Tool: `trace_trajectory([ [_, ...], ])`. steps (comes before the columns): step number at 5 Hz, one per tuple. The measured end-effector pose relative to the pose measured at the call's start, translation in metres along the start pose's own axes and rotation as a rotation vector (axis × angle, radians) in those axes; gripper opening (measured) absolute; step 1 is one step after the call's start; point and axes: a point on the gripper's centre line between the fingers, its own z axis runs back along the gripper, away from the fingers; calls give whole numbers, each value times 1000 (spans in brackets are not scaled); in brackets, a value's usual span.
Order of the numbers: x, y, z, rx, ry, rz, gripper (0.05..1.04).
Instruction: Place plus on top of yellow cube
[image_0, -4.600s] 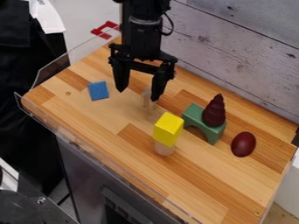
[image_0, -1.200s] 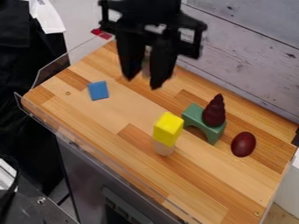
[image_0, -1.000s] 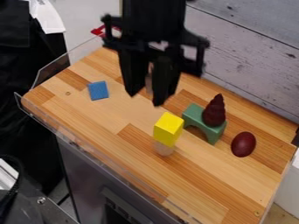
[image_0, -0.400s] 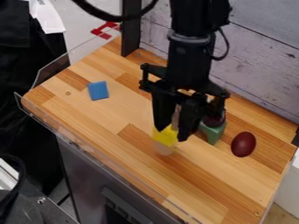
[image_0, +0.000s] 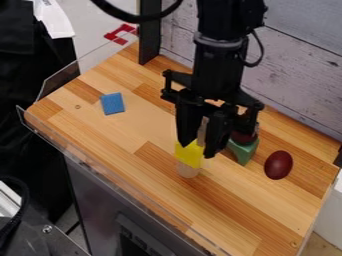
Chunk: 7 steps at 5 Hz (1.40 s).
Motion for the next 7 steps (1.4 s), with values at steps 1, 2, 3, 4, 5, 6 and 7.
trace_trajectory([
  [1, 4, 8, 1, 10, 4, 33, 394],
  [2, 5, 15, -5, 19, 33, 58, 394],
  [3, 5, 18, -9, 16, 52, 68, 394],
  [4, 5, 17, -10, 11, 60, 67, 394],
  [5, 4, 18, -14, 3, 86, 74, 454],
  [6, 4, 16, -13, -9, 86, 81, 772],
  [7, 3, 16, -7, -11, 60, 97, 988],
])
